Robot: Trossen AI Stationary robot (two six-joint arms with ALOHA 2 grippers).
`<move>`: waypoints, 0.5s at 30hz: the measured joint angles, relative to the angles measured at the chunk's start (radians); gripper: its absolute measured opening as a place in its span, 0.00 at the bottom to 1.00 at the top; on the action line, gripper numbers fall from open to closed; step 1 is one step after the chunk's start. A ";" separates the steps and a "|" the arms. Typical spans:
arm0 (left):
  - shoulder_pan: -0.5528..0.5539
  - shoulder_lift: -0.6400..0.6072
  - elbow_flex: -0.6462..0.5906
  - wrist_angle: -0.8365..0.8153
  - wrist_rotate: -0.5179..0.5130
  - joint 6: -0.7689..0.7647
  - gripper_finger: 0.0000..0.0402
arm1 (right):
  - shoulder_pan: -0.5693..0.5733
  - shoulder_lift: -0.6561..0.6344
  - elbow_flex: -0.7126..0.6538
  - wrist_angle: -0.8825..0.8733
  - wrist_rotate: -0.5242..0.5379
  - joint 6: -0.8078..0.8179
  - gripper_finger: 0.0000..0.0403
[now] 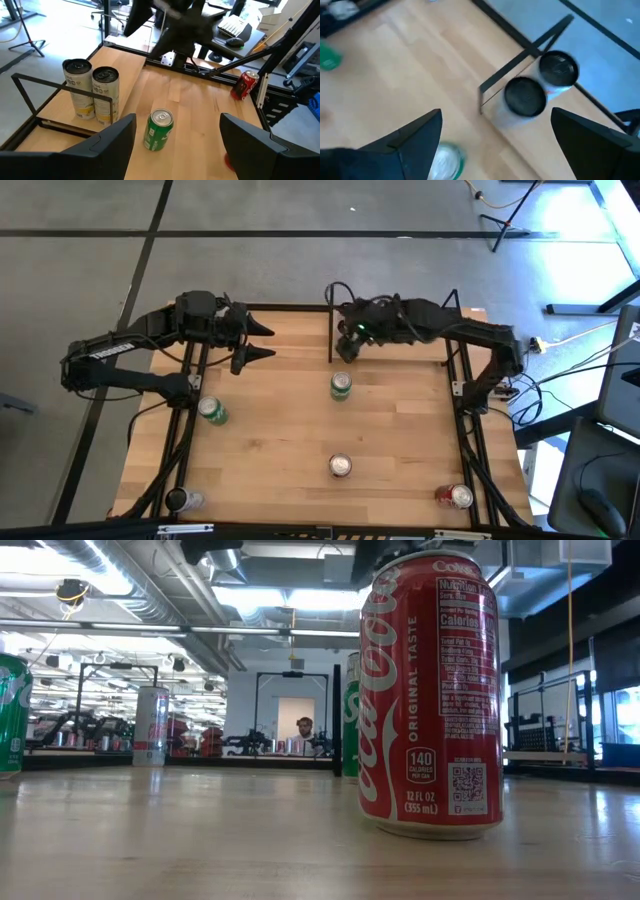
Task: Place canned beverage on shelf
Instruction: Put the top green soda can on the shelf
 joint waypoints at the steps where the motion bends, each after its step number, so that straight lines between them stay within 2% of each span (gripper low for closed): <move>1: 0.000 0.000 0.000 0.000 0.001 0.001 0.68 | 0.016 -0.023 -0.019 0.008 -0.002 -0.005 0.89; 5: 0.000 0.015 0.000 0.002 0.002 0.016 0.68 | 0.061 -0.111 -0.149 0.090 -0.091 -0.029 0.89; 8: 0.000 0.036 0.000 0.001 0.003 0.028 0.68 | 0.085 -0.192 -0.303 0.227 -0.159 -0.029 0.89; 15: 0.000 0.128 0.000 -0.001 0.031 0.030 0.68 | 0.129 -0.308 -0.676 0.583 -0.184 0.004 0.89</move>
